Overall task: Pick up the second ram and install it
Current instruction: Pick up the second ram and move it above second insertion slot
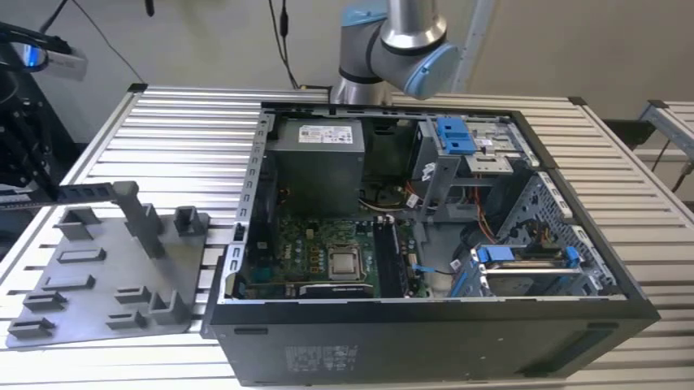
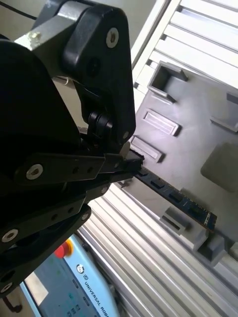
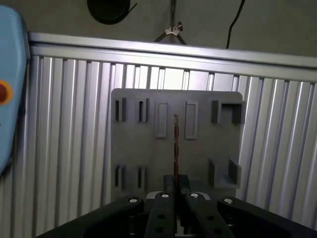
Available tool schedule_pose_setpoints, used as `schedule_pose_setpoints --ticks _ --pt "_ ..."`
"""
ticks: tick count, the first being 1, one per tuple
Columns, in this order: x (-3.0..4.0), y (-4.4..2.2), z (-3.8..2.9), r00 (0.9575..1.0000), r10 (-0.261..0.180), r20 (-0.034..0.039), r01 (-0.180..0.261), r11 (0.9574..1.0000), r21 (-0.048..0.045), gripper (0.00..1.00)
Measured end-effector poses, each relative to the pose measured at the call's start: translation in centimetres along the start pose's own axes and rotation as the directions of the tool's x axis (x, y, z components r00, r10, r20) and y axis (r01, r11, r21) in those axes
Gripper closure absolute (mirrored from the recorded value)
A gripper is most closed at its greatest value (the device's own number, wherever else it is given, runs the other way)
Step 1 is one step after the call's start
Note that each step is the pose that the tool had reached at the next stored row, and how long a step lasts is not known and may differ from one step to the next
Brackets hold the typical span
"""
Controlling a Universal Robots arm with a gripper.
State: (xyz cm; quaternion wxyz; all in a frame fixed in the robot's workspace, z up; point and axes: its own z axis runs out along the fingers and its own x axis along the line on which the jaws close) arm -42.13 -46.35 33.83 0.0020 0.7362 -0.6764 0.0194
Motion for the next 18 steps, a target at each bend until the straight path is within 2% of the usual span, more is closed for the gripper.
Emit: schedule_pose_setpoints --ticks 8,18 --pt "0.02 -0.03 -1.06 1.0000 0.002 0.0027 -0.002 1.0000 0.0026 0.86" --pt "0.01 -0.03 -1.53 1.0000 0.006 0.0028 -0.006 1.0000 0.0019 0.86"
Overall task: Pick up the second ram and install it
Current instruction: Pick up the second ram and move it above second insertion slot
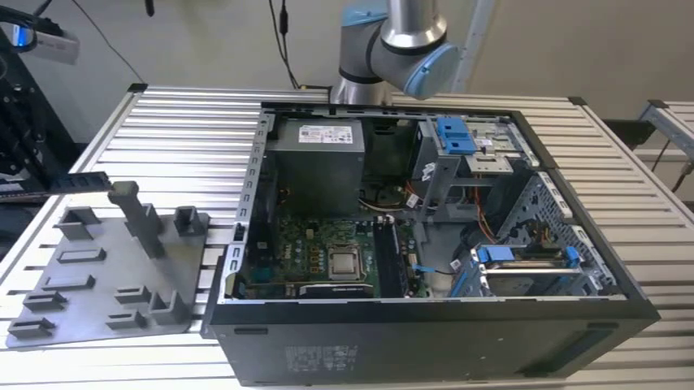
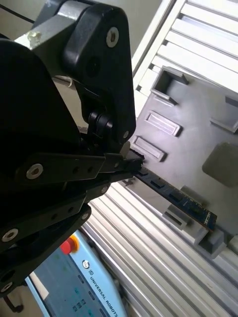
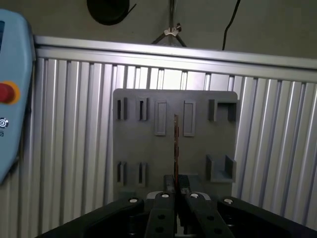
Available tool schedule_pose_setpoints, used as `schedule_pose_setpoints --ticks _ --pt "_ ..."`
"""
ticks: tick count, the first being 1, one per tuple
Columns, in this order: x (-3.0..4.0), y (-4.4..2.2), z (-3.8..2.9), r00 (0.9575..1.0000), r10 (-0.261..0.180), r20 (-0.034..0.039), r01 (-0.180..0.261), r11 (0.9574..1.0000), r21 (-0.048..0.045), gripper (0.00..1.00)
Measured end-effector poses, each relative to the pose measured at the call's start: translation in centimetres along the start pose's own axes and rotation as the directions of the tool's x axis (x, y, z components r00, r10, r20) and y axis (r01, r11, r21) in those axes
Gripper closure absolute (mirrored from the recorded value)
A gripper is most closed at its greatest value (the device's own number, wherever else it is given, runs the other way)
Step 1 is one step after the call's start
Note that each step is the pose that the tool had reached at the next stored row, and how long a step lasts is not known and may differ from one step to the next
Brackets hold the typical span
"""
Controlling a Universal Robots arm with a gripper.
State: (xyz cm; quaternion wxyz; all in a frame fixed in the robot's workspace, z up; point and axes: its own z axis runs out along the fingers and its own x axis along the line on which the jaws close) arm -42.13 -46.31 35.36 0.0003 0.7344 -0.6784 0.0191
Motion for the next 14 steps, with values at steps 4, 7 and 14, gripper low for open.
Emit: schedule_pose_setpoints --ticks 4,7,14 --pt "0.01 -0.01 -0.21 1.0000 0.001 0.0014 -0.001 1.0000 -0.0007 0.86" --pt "0.01 -0.01 -0.32 1.0000 0.002 0.0030 -0.002 1.0000 -0.0051 0.86" --pt "0.03 -0.03 -0.85 1.0000 0.003 0.0053 -0.003 0.9999 -0.0166 0.86"
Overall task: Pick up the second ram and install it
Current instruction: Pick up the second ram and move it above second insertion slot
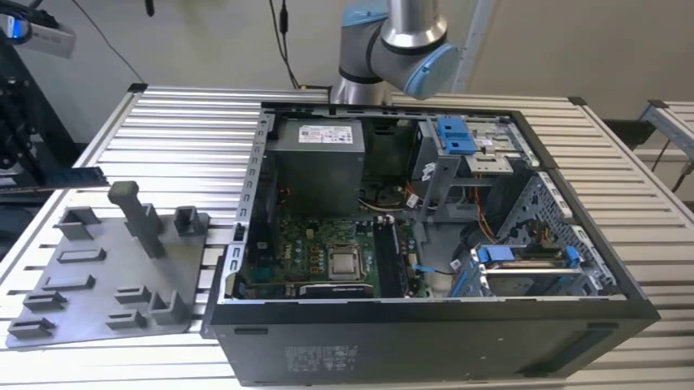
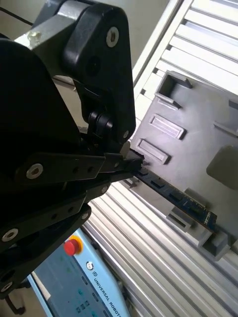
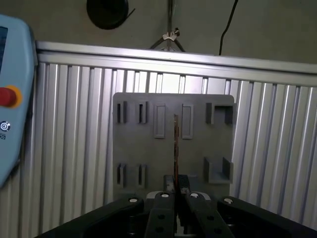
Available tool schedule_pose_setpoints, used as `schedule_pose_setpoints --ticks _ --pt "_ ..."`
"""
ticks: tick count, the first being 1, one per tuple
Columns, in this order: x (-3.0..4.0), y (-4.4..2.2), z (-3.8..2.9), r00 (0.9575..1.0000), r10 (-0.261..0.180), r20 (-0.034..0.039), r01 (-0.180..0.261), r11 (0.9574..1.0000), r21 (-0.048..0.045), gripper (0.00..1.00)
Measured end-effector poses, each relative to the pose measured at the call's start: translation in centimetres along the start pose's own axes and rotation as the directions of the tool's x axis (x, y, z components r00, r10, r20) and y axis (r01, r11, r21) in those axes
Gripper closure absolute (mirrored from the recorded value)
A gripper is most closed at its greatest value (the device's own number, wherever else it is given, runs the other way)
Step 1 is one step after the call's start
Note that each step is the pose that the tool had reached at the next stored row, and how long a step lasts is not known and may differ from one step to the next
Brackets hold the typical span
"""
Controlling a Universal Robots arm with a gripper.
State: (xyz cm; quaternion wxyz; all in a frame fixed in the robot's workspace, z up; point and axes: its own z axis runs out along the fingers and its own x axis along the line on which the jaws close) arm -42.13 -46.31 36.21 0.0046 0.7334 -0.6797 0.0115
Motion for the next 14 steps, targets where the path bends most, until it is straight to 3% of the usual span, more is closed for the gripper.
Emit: schedule_pose_setpoints --ticks 6,14 --pt "0.01 0.00 -0.61 1.0000 0.003 0.0019 -0.003 1.0000 0.0002 0.86" --pt "0.02 -0.02 -0.94 0.9996 0.028 0.0037 -0.028 0.9996 -0.0006 0.86"
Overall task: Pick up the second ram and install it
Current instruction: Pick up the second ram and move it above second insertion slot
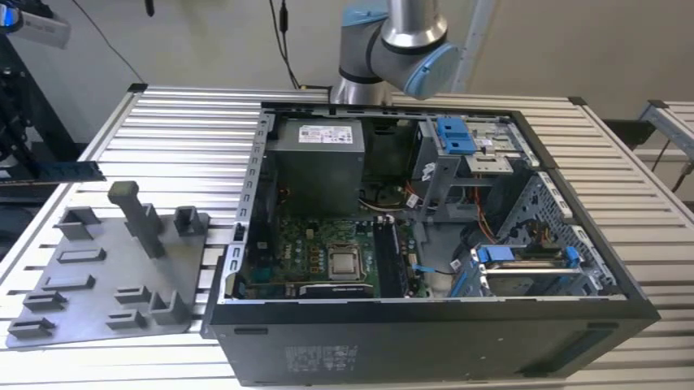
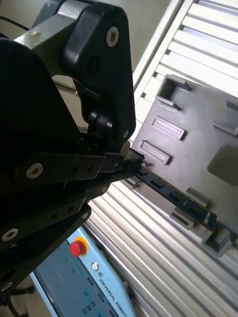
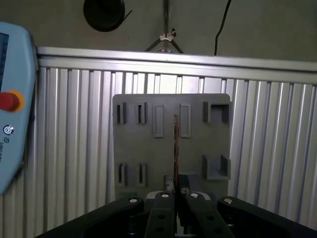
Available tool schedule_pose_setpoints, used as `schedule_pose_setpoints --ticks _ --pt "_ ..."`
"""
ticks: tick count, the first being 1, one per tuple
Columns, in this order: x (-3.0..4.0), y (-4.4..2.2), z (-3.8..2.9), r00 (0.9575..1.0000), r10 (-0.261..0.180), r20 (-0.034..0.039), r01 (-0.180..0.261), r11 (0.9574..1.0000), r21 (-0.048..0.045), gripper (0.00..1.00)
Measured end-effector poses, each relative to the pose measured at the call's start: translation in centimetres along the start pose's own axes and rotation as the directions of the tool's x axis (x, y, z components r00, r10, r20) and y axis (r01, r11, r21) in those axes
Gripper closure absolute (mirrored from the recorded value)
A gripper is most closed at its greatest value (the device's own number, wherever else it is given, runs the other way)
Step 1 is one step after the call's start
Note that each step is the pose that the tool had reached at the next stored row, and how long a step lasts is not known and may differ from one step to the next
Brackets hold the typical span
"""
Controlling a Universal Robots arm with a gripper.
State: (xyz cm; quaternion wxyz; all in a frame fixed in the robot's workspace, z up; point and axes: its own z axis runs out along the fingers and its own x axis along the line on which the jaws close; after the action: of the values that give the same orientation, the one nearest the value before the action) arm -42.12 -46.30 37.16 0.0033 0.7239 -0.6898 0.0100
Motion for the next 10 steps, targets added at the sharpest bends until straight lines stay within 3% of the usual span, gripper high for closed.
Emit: schedule_pose_setpoints --ticks 10 --pt "0.02 -0.01 -1.91 1.0000 0.000 0.0002 0.000 1.0000 0.0003 0.86"
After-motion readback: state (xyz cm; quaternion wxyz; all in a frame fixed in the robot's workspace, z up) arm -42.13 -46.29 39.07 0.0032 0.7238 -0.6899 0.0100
